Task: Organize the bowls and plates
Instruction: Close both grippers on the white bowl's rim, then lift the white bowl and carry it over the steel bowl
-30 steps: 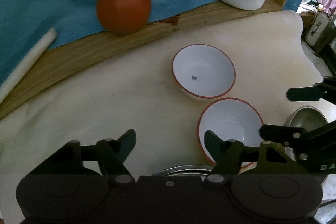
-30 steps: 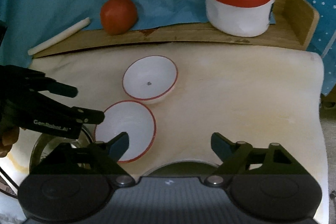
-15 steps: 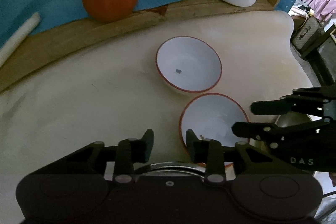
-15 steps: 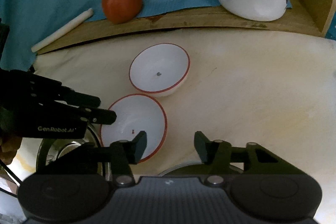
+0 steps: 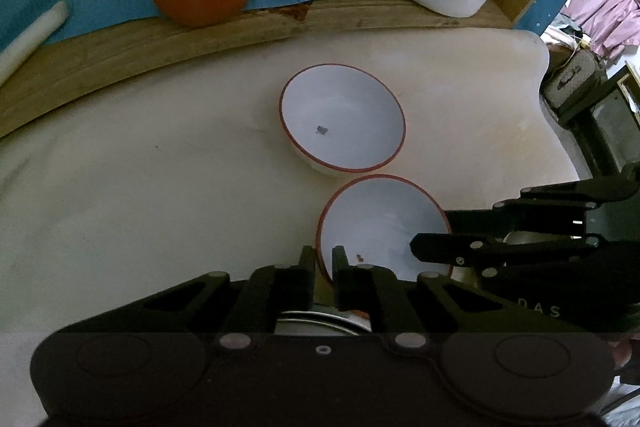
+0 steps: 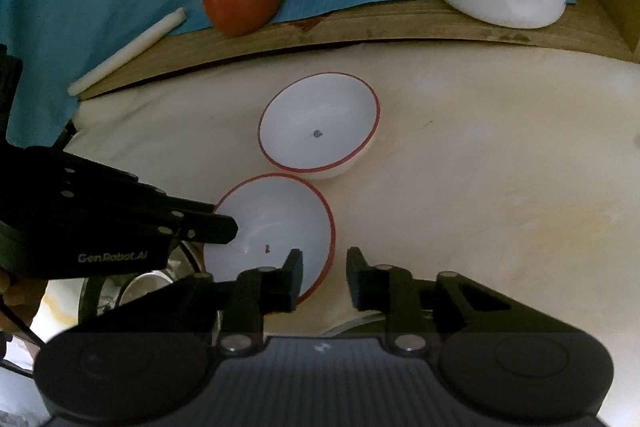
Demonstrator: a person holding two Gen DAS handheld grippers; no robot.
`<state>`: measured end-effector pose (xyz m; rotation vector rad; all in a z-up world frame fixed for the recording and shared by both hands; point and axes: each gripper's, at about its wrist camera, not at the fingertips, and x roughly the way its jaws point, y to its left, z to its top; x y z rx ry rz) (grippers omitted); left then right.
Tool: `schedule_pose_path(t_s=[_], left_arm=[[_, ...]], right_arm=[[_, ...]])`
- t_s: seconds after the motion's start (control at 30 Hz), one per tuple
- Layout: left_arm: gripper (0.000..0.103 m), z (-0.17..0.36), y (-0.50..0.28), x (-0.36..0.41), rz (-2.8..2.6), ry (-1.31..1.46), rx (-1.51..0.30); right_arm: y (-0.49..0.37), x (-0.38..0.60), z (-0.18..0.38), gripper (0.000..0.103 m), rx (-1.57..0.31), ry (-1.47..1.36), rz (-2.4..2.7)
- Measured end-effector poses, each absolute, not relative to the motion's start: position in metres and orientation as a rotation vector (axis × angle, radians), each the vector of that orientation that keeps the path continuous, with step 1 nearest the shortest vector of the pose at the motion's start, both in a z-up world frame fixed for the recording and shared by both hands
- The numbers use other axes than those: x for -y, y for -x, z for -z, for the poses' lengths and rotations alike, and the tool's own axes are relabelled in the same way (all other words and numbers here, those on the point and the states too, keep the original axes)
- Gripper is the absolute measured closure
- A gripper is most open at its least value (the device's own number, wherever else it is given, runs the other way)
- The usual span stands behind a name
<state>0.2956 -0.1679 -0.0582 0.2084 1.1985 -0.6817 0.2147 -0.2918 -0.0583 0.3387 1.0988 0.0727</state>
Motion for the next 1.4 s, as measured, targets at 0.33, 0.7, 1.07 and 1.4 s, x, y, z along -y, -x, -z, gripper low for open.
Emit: schedule_pose_path(t_s=[0.33,0.7,1.07,1.4], left_arm=[[0.098,0.052,-0.293,0.163,0.633,-0.151,-1.182],[0.1,0.025,-0.284,0.166,0.615,-0.106,-1.093],[0.1,-0.003,-0.257,0.188,0.662,-0.095,-1.036],[0.1,-0.001,-0.225,0.208,0.723,-0.134,-1.077]], right_arm=[[-0.211,0.292,0.058,0.092,-1.081,-0.352,-0.059],[-0.196,0.299,0.034,0.095,-0.975,-0.358,-0.045],[-0.16,0.323,0.008,0.096,-0.905,-0.363,-0.008],[-0.123,0.342,0.0,0.095,-0.934,-0.376,-0.003]])
